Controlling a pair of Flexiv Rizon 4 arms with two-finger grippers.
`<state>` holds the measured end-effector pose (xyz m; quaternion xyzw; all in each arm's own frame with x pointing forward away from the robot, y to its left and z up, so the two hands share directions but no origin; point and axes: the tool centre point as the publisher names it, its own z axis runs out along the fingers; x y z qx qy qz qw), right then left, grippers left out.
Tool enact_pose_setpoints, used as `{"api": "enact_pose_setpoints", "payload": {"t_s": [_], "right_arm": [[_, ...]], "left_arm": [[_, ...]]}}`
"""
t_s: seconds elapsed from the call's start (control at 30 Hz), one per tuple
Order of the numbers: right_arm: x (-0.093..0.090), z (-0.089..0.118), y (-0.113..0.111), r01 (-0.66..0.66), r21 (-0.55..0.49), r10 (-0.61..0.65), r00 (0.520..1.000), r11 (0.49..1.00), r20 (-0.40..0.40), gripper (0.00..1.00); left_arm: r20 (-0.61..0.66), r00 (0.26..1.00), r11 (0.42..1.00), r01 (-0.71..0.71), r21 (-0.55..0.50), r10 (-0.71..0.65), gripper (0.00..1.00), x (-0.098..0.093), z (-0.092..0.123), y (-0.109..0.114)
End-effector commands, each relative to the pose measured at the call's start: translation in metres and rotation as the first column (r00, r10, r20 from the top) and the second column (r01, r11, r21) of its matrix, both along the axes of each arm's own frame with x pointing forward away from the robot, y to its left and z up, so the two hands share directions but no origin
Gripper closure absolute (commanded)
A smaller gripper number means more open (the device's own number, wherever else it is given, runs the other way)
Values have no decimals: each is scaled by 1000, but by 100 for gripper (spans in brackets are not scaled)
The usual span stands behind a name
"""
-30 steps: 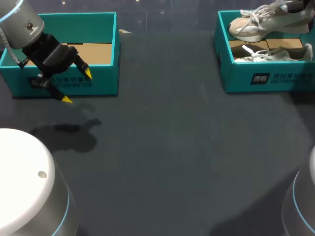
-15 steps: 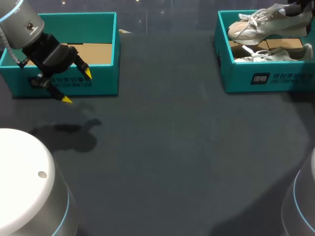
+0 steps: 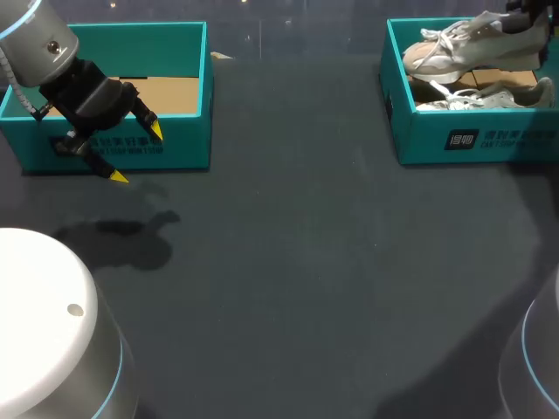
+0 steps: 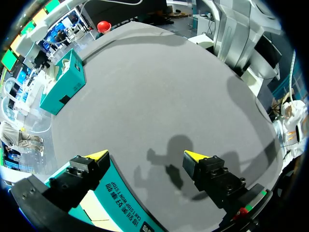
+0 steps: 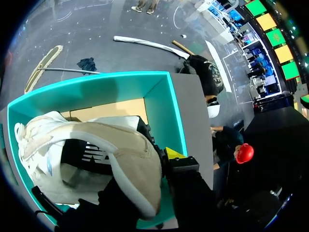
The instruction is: Take the shoe out of the shoebox, open the shoe tongue, remove and reinsert the insole, then place the shoe into the shoebox
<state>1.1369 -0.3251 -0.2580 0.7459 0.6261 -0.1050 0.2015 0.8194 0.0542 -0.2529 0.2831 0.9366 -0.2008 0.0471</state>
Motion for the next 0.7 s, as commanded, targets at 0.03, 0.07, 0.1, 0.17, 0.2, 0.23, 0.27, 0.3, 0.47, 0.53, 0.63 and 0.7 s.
{"api": "enact_pose_setpoints", "payload": {"t_s": [0.03, 0.07, 0.1, 0.17, 0.2, 0.23, 0.27, 0.3, 0.47, 0.53, 0.63, 0.7], "right_arm": [[9, -4, 0, -4, 4, 4, 1000, 1000, -12, 100], [9, -5, 0, -5, 4, 6, 1000, 1000, -14, 100], [10, -6, 0, -10, 6, 10, 1000, 1000, -16, 100], [10, -8, 1, -12, 6, 12, 1000, 1000, -18, 100], [10, -9, 1, -13, 7, 13, 1000, 1000, -19, 100], [10, -10, 1, -14, 7, 14, 1000, 1000, -18, 100], [10, -11, 1, -15, 7, 15, 1000, 1000, -18, 100], [10, -12, 1, -18, 10, 18, 1000, 1000, -17, 100], [12, -14, 2, -42, 3, 42, 999, 999, -6, 100], [12, -17, 3, -47, 2, 47, 999, 999, -5, 100], [11, -22, 2, -49, 4, 49, 999, 999, -9, 100], [9, -25, 2, -49, 8, 49, 999, 999, -13, 100]], "left_arm": [[1, 1000, 1000, 1, 2, -1, 0, -1, 0, 1], [1, 1000, 1000, 1, 2, -1, 0, -1, 0, 1], [1, 1000, 1000, 1, 2, -1, 0, -1, 0, 1], [1, 1000, 1000, 1, 2, -1, 0, -1, 0, 1], [1, 1000, 1000, 1, 2, -1, 0, -1, 0, 1], [1, 1000, 1000, 1, 2, -1, 0, -1, 0, 1], [1, 1000, 1000, 1, 2, -1, 0, -1, 0, 1], [1, 1000, 1000, 1, 2, -1, 0, -1, 0, 1], [1, 1000, 1000, 1, 2, -1, 0, -1, 0, 1], [1, 1000, 1000, 1, 2, -1, 0, -1, 0, 1], [1, 1000, 1000, 1, 2, -1, 0, -1, 0, 1], [1, 1000, 1000, 1, 2, -1, 0, -1, 0, 1]]}}
